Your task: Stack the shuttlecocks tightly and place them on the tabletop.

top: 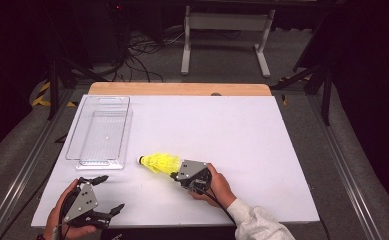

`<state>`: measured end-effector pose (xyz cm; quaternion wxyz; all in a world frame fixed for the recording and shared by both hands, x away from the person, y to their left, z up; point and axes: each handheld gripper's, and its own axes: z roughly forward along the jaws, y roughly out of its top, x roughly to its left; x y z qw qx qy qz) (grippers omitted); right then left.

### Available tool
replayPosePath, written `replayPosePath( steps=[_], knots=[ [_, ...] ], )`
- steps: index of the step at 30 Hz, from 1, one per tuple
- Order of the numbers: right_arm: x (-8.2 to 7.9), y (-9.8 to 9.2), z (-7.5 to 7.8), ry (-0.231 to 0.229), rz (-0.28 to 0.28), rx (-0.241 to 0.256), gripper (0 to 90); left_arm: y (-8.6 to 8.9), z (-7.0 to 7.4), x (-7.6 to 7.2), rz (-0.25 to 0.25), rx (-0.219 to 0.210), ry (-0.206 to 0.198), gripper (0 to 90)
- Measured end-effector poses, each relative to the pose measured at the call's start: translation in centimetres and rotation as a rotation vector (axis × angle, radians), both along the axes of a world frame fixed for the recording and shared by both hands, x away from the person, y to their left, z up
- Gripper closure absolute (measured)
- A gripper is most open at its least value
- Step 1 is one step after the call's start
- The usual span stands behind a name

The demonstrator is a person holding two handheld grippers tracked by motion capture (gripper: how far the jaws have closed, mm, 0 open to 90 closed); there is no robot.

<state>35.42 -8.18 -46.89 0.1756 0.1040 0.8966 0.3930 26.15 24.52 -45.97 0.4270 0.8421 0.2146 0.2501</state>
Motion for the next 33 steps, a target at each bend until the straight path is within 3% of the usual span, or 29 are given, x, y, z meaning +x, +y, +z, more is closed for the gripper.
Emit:
replayPosePath(
  steps=[6,16,22,33],
  knots=[
    [0.5,0.4,-0.7,0.024,-0.014,-0.007,86.9,0.1,0.0,0.0,0.001,-0.003,0.003,7.2],
    [0.5,0.4,-0.8,0.019,-0.030,-0.001,76.2,0.0,0.0,0.0,-0.001,0.000,0.002,7.2],
    [0.3,0.0,-0.3,0.014,-0.044,0.010,66.4,0.0,0.0,0.0,-0.001,0.000,0.000,7.3],
    [-0.4,-1.2,1.1,-0.002,-0.057,0.049,56.4,0.1,0.1,-0.1,0.001,-0.002,-0.003,7.3]
  ],
)
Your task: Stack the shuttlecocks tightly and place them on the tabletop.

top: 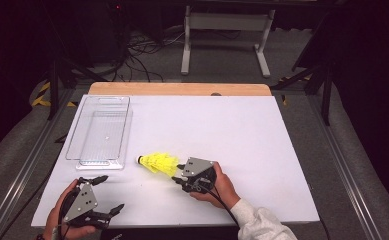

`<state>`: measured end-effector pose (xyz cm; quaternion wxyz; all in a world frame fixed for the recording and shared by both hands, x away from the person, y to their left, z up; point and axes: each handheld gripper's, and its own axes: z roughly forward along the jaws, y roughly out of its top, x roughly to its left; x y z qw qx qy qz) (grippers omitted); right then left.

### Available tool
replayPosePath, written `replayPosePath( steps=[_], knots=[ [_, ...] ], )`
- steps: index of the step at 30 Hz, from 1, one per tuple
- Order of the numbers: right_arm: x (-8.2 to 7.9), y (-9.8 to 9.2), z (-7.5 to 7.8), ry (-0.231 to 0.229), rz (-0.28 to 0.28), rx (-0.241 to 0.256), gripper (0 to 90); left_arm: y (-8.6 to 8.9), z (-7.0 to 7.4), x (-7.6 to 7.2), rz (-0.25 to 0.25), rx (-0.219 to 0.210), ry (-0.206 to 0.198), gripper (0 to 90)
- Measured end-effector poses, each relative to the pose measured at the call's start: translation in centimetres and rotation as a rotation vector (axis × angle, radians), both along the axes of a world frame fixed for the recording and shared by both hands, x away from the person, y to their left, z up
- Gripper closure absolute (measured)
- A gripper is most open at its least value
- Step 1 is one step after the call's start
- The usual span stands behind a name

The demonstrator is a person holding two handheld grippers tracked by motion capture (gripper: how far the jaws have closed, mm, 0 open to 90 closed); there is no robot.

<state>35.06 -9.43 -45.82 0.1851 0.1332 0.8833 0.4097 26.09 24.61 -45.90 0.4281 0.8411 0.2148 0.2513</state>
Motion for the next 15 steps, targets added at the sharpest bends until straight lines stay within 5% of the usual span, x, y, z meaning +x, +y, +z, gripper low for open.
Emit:
replayPosePath(
  steps=[15],
  knots=[
    [0.09,0.28,-0.47,0.054,0.018,-0.025,34.6,-0.03,0.00,-0.01,0.000,0.001,-0.001,7.3]
  ],
)
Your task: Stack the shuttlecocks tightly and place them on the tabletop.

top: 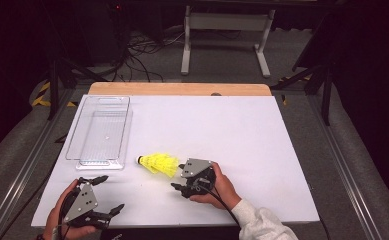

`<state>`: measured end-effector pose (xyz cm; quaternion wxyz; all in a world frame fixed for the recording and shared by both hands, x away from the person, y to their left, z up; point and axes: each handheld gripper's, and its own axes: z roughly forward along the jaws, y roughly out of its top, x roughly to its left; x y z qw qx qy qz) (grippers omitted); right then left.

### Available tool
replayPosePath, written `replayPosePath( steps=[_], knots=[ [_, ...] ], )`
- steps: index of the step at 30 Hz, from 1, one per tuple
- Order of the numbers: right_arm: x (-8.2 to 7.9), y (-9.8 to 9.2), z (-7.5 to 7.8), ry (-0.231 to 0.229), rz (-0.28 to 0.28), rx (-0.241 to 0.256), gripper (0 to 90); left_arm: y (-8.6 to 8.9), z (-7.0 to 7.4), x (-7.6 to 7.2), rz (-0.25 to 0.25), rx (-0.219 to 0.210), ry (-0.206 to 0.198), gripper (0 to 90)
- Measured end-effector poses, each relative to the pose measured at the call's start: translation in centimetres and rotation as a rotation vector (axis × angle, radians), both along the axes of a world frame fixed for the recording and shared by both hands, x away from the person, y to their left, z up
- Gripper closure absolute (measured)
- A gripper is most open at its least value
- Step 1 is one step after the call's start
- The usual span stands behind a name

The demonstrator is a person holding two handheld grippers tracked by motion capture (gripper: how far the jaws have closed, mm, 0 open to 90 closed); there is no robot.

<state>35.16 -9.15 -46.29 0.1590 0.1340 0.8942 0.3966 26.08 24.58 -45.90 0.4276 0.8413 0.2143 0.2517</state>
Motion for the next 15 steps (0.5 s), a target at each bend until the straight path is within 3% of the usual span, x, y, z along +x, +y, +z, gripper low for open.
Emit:
replayPosePath(
  steps=[10,15],
  knots=[
    [0.4,1.0,-0.7,0.030,-0.034,-0.012,20.0,0.0,0.0,0.0,0.000,0.003,-0.001,7.3],
    [0.7,1.7,-0.9,0.054,-0.035,-0.008,19.8,-0.1,-0.1,0.1,-0.002,0.003,0.002,7.2]
  ],
)
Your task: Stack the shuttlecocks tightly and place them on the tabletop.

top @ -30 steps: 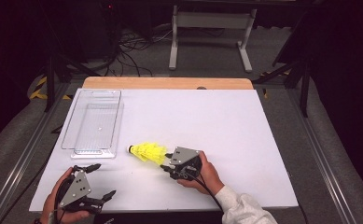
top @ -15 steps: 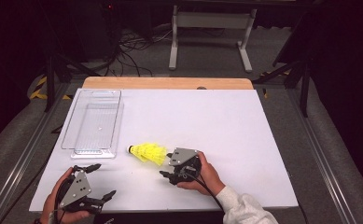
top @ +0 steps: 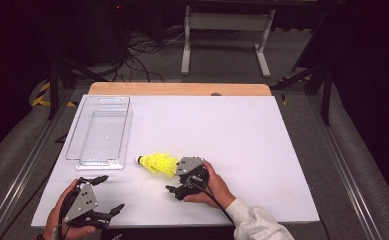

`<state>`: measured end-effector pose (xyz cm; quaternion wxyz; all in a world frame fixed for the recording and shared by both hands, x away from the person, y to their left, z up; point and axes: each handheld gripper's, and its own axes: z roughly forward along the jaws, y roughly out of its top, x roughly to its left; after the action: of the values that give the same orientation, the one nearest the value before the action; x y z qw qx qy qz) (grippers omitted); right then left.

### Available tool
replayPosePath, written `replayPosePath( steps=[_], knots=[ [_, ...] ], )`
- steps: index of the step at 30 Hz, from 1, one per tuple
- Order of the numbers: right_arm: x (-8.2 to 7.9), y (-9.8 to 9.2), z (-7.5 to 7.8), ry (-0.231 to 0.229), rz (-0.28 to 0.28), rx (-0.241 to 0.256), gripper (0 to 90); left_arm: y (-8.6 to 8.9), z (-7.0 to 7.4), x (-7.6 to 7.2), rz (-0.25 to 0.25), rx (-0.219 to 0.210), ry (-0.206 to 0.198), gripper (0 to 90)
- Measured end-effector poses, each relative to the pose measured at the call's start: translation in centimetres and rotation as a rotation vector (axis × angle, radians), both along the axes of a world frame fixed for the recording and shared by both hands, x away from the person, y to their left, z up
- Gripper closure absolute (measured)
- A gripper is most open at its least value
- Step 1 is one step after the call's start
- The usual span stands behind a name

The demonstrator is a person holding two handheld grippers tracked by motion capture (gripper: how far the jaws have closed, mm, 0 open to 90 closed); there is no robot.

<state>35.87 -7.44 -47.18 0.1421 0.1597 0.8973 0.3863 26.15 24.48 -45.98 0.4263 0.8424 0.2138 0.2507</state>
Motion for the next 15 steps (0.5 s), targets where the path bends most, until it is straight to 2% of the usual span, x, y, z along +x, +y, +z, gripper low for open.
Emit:
replayPosePath(
  steps=[8,15],
  knots=[
    [0.6,1.0,-0.2,0.015,-0.013,-0.003,23.1,0.0,0.0,0.0,-0.001,0.001,0.001,7.3],
    [1.0,2.0,0.0,0.048,-0.020,0.030,27.3,0.0,0.0,0.0,0.000,0.000,0.001,7.3]
  ],
)
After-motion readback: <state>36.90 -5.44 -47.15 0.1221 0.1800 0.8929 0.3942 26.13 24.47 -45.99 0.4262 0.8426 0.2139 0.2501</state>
